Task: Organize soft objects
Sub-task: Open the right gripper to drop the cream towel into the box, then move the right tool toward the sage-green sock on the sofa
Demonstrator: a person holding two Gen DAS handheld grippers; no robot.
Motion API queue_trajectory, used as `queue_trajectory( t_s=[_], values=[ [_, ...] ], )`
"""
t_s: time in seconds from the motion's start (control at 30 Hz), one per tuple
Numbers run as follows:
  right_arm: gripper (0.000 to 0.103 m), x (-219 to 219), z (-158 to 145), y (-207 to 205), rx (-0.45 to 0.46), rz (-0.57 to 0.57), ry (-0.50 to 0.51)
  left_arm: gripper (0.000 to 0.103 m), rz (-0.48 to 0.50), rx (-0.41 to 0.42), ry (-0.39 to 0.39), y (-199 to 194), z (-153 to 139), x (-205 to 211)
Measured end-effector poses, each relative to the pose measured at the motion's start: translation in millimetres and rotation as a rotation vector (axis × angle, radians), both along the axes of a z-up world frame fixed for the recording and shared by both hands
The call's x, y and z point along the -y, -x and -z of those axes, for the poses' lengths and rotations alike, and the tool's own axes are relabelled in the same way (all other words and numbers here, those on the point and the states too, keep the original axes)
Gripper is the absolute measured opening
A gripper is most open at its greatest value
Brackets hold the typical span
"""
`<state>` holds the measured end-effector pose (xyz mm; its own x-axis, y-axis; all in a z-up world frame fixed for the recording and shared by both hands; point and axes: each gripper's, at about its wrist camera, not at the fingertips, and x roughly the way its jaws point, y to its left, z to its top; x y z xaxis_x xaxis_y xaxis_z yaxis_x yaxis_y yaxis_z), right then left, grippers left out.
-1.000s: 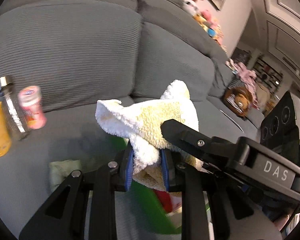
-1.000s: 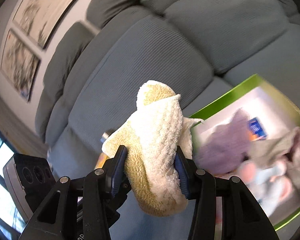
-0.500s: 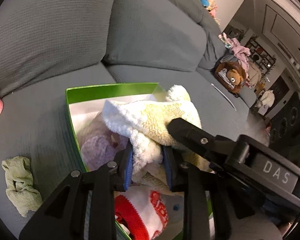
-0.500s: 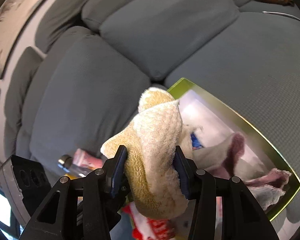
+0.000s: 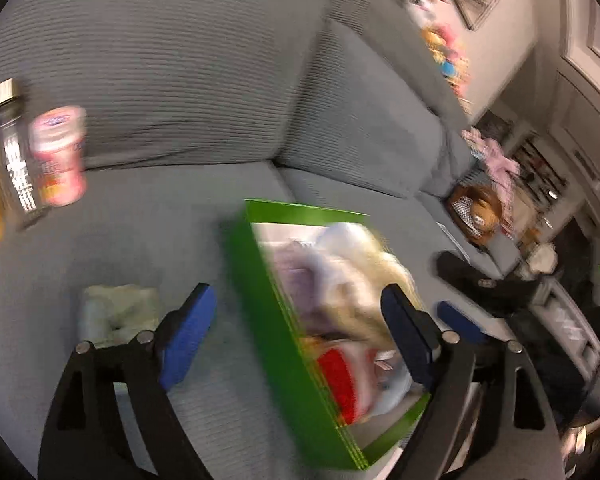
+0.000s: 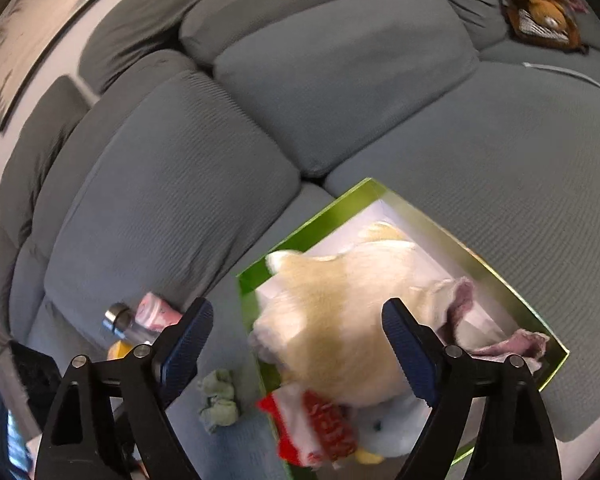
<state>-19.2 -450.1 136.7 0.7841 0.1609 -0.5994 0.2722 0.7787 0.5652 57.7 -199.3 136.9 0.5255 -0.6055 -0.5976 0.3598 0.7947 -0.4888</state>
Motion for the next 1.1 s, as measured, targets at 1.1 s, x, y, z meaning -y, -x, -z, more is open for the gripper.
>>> queue_trajectory(
  t_s=[1.1],
  values=[
    [0.060,-176,104,-100,-0.336,-0.529,0.014,0.056,-0.199,-0.131,-0.101,8,97,-85]
  ],
)
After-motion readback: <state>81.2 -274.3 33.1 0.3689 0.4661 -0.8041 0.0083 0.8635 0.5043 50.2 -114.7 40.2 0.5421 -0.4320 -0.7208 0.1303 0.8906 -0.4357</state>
